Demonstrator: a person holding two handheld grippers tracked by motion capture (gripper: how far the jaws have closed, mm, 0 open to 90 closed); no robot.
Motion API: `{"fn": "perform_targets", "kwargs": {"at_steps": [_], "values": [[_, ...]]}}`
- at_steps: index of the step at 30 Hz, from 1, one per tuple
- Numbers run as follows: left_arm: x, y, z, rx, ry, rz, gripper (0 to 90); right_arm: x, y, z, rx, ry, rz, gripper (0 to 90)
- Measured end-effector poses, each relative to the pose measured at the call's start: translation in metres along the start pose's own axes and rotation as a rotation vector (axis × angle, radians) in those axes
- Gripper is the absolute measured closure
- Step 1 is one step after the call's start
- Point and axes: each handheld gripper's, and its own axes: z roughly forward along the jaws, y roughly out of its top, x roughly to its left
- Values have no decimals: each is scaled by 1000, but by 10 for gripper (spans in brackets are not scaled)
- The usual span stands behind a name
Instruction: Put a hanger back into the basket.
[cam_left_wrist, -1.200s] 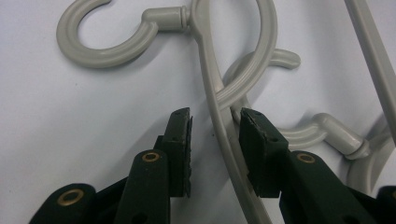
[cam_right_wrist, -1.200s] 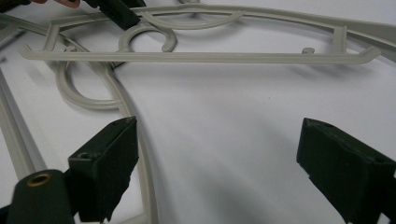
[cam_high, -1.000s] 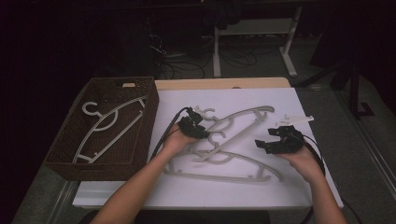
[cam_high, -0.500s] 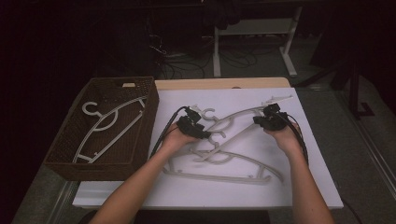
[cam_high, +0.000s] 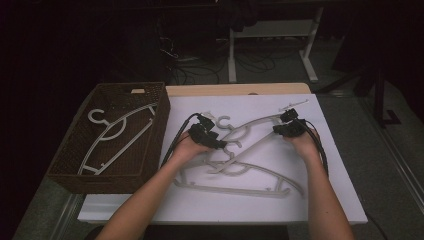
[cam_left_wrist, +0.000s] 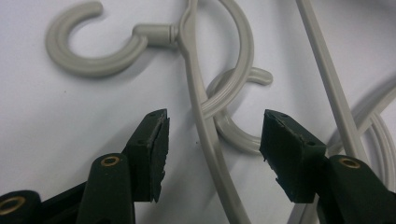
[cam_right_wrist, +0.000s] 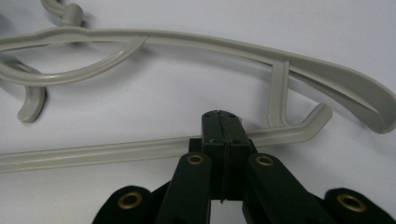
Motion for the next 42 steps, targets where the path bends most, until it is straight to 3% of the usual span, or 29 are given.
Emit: {"fn": "perform_targets", "kwargs": {"at_steps": [4, 14, 17, 20, 23, 26, 30, 34, 37, 40, 42], "values": [[1, -1, 3, 7, -9, 0, 437, 1, -1, 4, 25, -10, -12, 893], [3, -1, 10, -7, -32, -7, 571, 1, 0, 5, 19, -6, -6, 894], [4, -2, 11, -6, -57, -26, 551, 1, 0, 5, 22, -3, -6, 894], [3, -1, 10, 4, -33, -5, 515, 2, 1, 6, 30, -9, -12, 894], [4, -2, 10, 3, -41, -17, 513, 1, 0, 7, 32, -6, -10, 894], [5, -2, 10, -7, -71, -28, 595, 1, 0, 7, 35, -5, -13, 894], [3, 0, 9, -20, -41, -12, 690, 1, 0, 7, 37, -5, -14, 894], [6, -1, 7, -31, -52, -38, 761, 0, -1, 6, 37, -2, -11, 894], [5, 1, 6, -40, -34, -48, 773, 1, -1, 6, 33, -1, -11, 893], [4, 2, 1, -54, 16, -65, 798, 0, -2, 4, 27, 11, -4, 892], [6, 3, -4, -82, 26, -88, 820, 0, -2, 2, 18, 13, -4, 882]]}}
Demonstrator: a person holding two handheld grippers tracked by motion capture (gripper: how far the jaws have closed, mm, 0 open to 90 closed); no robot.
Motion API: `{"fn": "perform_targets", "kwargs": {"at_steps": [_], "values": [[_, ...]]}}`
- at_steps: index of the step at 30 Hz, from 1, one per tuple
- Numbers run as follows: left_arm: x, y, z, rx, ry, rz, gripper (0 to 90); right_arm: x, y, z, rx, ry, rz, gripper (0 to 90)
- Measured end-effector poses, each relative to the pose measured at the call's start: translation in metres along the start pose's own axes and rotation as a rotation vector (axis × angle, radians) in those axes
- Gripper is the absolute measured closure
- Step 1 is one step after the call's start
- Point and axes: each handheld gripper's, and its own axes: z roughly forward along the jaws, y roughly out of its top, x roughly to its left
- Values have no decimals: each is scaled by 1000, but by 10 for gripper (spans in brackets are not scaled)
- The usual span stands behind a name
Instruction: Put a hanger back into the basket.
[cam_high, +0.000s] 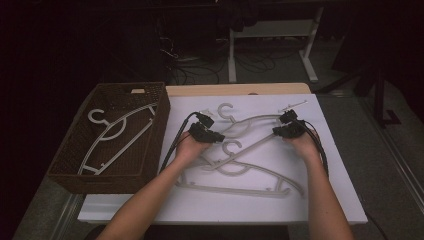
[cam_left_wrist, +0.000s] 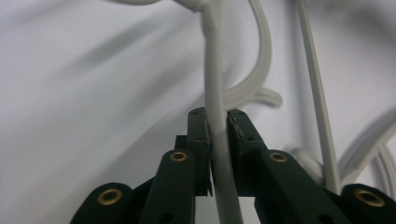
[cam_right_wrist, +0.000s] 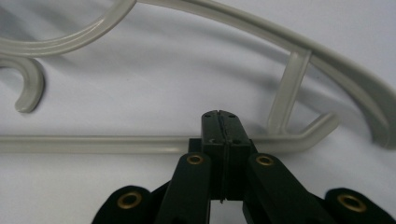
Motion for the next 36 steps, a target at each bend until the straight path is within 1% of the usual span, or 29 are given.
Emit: {"fn": "perform_targets", "kwargs": {"at_steps": [1, 2, 5, 7, 8, 12, 14, 16, 18, 20, 21, 24, 26, 27, 29, 32, 34, 36], "values": [[0, 0, -2, -7, 11, 1, 821, 0, 0, -3, -9, 8, 7, 876], [1, 1, -4, -12, 32, 4, 821, 1, 0, -7, -19, 11, 5, 868], [3, 1, -8, -28, 51, -4, 822, 1, 0, -21, -54, 31, 5, 830], [3, 2, -12, -30, 62, -1, 823, 3, -2, -33, -85, 48, 12, 780], [2, 3, -14, -30, 66, 1, 823, 3, -4, -40, -102, 63, 14, 742], [-2, 6, -25, -45, 83, 8, 823, 5, -13, -55, -136, 93, 26, 561], [-3, 10, -32, -48, 95, 10, 823, 7, -19, -62, -145, 99, 20, 457], [-4, 14, -41, -56, 108, 13, 823, 9, -23, -68, -153, 102, 13, 375], [-6, 18, -51, -66, 121, 13, 823, 11, -29, -73, -167, 101, -3, 288], [-8, 22, -63, -67, 132, 19, 823, 14, -35, -78, -173, 100, -6, 240], [-10, 24, -69, -72, 140, 21, 823, 15, -38, -80, -178, 104, -13, 207], [-13, 30, -90, -78, 155, 32, 823, 17, -46, -83, -186, 129, -16, 136], [-13, 34, -104, -85, 153, 32, 823, 19, -50, -84, -189, 126, -22, 122], [-13, 36, -111, -91, 153, 32, 823, 20, -52, -84, -195, 128, -22, 97], [-15, 38, -124, -96, 160, 40, 823, 20, -54, -84, -208, 138, -18, 63], [-17, 42, -144, -95, 154, 54, 823, 23, -57, -86, -227, 143, -23, 13], [-18, 44, -154, -93, 161, 64, 823, 25, -59, -86, -227, 148, -28, 1], [-17, 44, -169, -107, 173, 69, 823, 26, -61, -86, -231, 149, -44, 0]]}}
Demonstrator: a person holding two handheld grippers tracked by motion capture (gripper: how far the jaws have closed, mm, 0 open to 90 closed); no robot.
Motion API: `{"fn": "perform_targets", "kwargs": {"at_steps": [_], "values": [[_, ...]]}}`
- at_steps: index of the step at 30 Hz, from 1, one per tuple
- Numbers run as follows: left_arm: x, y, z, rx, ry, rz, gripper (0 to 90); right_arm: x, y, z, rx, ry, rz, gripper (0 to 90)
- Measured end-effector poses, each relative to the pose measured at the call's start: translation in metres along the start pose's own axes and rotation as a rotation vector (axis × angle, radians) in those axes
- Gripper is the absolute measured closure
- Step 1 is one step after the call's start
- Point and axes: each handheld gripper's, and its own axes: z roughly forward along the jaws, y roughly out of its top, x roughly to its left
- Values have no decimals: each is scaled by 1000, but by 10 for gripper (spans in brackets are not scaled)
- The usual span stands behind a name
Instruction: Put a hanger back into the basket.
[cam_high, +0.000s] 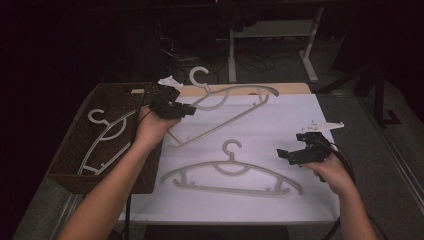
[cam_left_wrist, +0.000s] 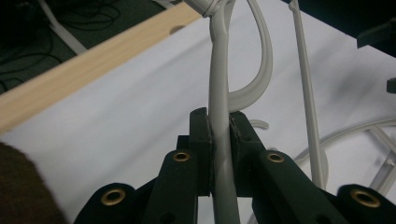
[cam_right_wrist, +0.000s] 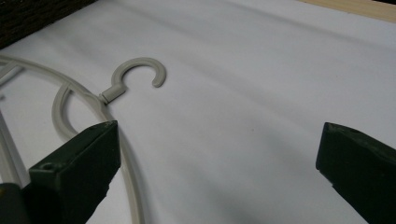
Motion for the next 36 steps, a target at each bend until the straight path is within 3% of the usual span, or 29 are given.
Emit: {"fn": "perform_targets", "kwargs": {"at_steps": [8, 11, 12, 20, 21, 30, 36], "values": [[27, -8, -54, -51, 58, -10, 823, 2, -1, 3, 6, -2, -5, 0], [35, -13, -65, -62, 72, -16, 823, 1, 0, 3, 2, -5, -5, 0], [45, -21, -77, -69, 96, -23, 823, 1, 0, 2, 0, -6, -3, 0], [89, -58, -122, -72, 209, -71, 822, -2, -1, 3, -2, -19, -1, 0], [89, -58, -122, -72, 209, -71, 822, -2, -1, 3, -2, -19, -1, 0], [129, -108, -163, -76, 298, -145, 822, -2, -1, 5, 11, -30, 1, 0], [149, -144, -180, -31, 356, -188, 822, -3, -1, 5, 9, -34, 4, 0]]}}
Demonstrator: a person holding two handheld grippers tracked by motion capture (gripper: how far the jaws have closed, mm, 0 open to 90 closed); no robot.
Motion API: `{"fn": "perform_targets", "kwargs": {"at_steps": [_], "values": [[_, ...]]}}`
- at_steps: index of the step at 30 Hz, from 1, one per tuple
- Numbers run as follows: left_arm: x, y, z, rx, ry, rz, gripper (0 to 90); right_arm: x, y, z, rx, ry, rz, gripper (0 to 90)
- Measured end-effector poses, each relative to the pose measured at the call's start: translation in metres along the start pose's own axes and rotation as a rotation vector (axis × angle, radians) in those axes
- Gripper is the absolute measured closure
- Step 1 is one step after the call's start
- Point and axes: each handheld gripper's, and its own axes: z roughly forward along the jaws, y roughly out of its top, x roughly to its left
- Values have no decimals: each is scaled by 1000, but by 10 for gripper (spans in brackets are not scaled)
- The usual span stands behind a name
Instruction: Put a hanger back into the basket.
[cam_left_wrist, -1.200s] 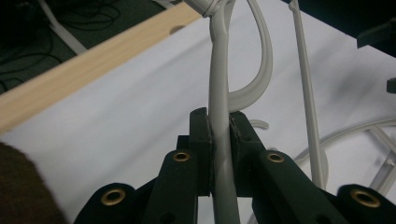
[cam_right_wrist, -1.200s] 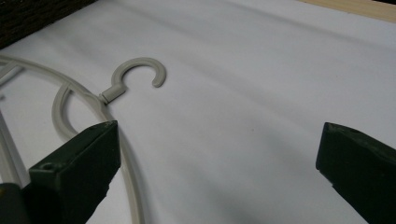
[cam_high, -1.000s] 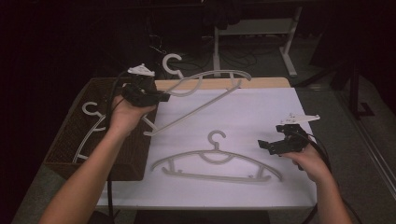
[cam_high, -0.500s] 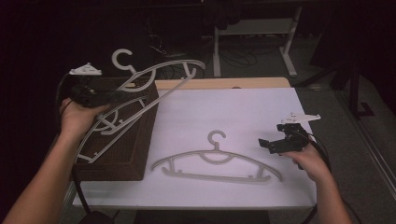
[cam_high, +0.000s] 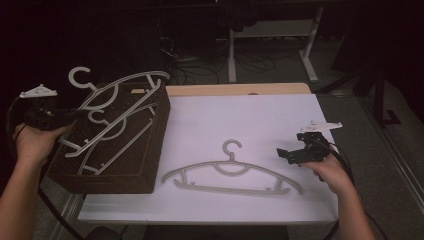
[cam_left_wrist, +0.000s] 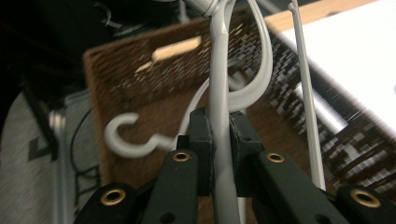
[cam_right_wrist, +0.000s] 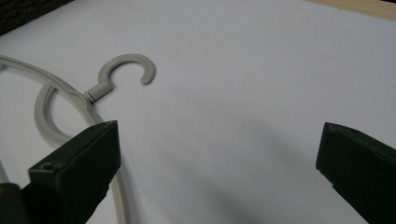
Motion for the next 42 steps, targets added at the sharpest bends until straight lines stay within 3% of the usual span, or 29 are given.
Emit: {"fn": "perform_targets", "kwargs": {"at_steps": [7, 11, 17, 20, 21, 23, 26, 33, 42], "values": [[14, -21, 9, 72, 52, -4, 822, 1, 0, 2, 4, -1, 1, 0], [13, -25, 27, 124, 61, 4, 822, 1, 1, 3, 8, 0, -2, 0], [7, -29, 53, 185, 40, 12, 822, 0, 0, 2, 7, -1, -3, 0], [9, -32, 55, 184, 42, -11, 816, 0, 0, 1, 2, -2, -1, 0], [11, -33, 55, 181, 48, -24, 791, 0, 0, 1, 1, -2, 1, 0], [13, -35, 54, 174, 65, -35, 652, 0, 0, 0, 1, -1, 0, 0], [15, -34, 50, 150, 44, -58, 575, 0, 0, 0, 0, 0, 0, 0], [7, -26, 45, 71, -54, -77, 425, 0, 1, -2, -7, -1, 2, 0], [-23, -6, 44, -14, -218, -49, 289, -1, 1, -3, -9, 5, 1, 0]]}}
